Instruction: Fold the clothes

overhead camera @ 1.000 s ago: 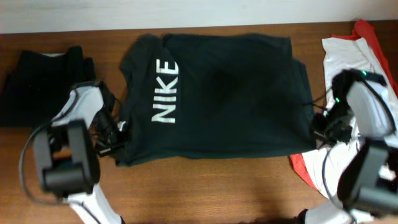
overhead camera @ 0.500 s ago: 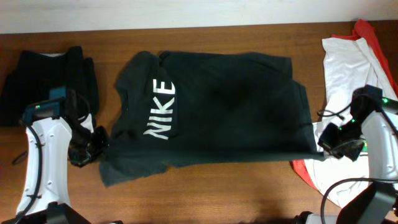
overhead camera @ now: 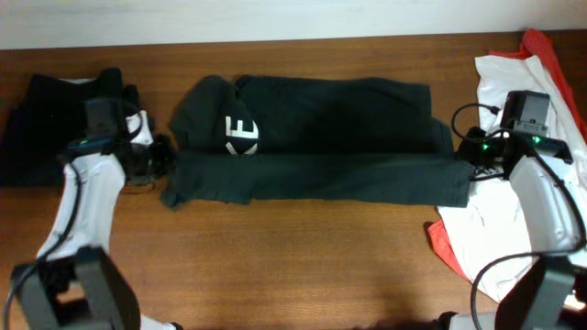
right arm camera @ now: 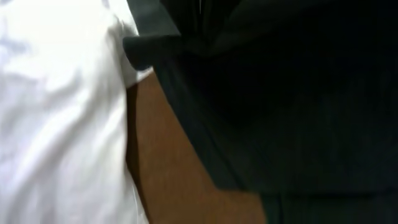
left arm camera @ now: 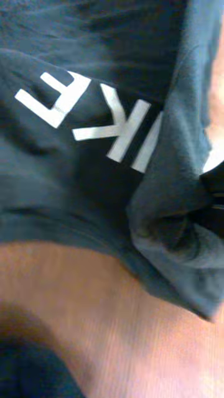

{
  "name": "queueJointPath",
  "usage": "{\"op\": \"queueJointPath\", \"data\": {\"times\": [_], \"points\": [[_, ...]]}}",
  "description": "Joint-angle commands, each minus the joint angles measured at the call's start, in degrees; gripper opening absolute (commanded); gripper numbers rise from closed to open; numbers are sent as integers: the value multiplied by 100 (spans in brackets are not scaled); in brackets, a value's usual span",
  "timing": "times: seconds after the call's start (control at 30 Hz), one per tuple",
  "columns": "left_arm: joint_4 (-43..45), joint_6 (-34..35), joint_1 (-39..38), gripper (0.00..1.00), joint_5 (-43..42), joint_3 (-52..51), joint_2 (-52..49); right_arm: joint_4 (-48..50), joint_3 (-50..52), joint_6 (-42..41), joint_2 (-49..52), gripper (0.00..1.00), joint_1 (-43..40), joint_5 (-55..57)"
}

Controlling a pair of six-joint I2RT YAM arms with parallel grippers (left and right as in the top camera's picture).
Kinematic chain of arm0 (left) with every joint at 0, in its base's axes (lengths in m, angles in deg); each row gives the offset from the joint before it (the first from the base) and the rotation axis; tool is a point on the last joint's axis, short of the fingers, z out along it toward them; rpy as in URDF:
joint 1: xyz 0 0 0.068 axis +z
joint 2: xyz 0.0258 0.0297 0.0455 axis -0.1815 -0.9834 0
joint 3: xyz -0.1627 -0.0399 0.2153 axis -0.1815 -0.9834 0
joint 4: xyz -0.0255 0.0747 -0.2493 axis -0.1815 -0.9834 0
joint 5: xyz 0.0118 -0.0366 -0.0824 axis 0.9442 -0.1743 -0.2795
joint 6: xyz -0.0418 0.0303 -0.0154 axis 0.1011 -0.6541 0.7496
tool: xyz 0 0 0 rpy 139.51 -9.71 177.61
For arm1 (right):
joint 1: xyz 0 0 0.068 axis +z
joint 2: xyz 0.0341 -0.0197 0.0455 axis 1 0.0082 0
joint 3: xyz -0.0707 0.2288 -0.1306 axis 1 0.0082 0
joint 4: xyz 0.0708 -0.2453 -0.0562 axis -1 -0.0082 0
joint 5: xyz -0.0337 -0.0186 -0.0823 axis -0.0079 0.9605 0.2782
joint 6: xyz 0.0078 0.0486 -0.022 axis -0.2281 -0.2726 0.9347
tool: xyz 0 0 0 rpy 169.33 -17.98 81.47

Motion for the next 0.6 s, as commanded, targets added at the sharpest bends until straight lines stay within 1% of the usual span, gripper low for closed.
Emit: {"op": "queueJointPath", "data": {"times": [0.0,0.3,0.33,0.37,0.47,0.5,0.53,0.57], "points": [[535,57,-105,0,-42,-9,-549,354,-11,-42,407,5,7,92],[1121,96,-173,0,-37,-9,-1040,1252,-11,-42,960,5,7,-184],[1237,96,-173,1,-37,-7,-1038,1355,-11,-42,984,4,7,-184],[1366,96,-173,3,-39,-7,-1038,1453,-11,-42,1003,5,7,-184],[1803,96,-175,22,-39,-7,-1038,1792,-11,-42,1062,5,7,-188],[1897,96,-175,28,-37,-7,-1038,1840,-11,-42,1071,9,9,-188],[2002,96,-175,38,-39,-7,-1038,1867,-11,-42,1075,20,7,-188],[2065,94,-175,54,-39,-7,-1038,1862,-11,-39,1078,34,7,-190]]}}
